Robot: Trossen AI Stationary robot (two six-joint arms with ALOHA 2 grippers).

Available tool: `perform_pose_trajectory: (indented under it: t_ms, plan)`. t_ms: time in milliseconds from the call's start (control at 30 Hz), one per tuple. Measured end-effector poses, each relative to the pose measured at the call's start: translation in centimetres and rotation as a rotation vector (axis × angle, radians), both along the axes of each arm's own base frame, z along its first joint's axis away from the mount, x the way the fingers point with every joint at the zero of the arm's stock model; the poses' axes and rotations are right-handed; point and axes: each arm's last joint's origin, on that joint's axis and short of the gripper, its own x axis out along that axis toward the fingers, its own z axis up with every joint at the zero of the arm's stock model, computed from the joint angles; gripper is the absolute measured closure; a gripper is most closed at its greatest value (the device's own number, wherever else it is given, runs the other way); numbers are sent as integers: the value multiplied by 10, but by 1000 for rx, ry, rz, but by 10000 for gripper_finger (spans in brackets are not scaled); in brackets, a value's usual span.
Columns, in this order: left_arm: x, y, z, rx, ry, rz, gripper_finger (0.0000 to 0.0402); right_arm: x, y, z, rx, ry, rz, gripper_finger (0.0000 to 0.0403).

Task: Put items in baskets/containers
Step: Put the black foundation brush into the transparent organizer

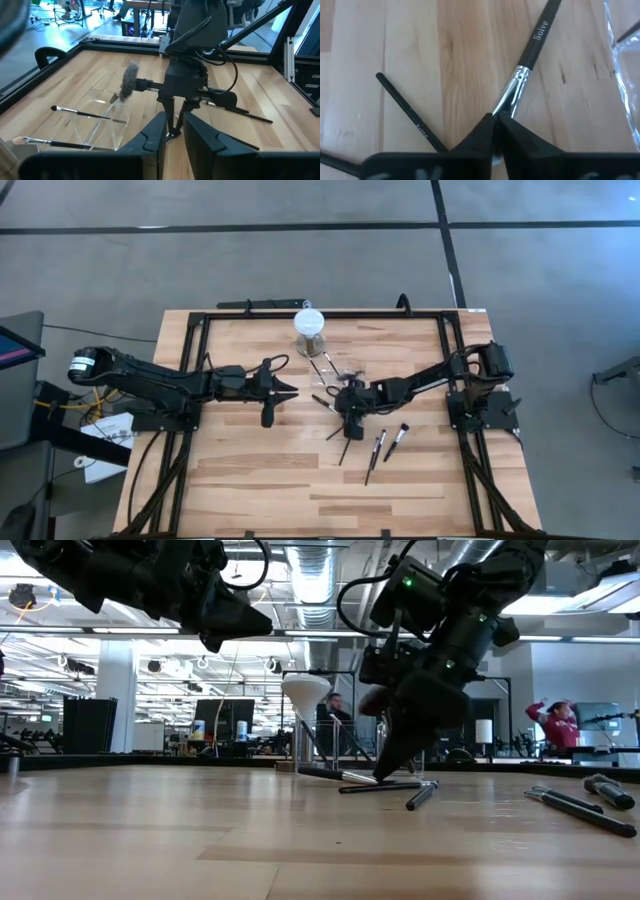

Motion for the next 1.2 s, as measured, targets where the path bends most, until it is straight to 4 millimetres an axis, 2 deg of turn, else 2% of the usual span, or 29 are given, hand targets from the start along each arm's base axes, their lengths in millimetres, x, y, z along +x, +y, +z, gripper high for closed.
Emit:
perform_pose_trajectory:
  t_ms: [200, 400, 567, 900, 1000, 1200]
  plan:
    - [0, -1, 0, -5, 0, -15, 339, 0, 4, 0, 8, 0, 2, 399]
    - [0, -13, -3, -40, 18, -171, 339, 1, 7, 1, 52, -18, -49, 396]
    - [2, -21, -10, -35, 54, -208, 339, 1, 8, 1, 66, -24, -69, 356]
    - [3, -22, -12, -33, 62, -208, 339, 0, 18, 1, 18, -36, -107, 267]
    - [3, -22, -12, -32, 61, -208, 339, 0, 23, 1, 4, -43, -100, 255]
    - [4, -19, -12, -28, 61, -198, 339, -1, 25, 3, -170, -73, -169, 254]
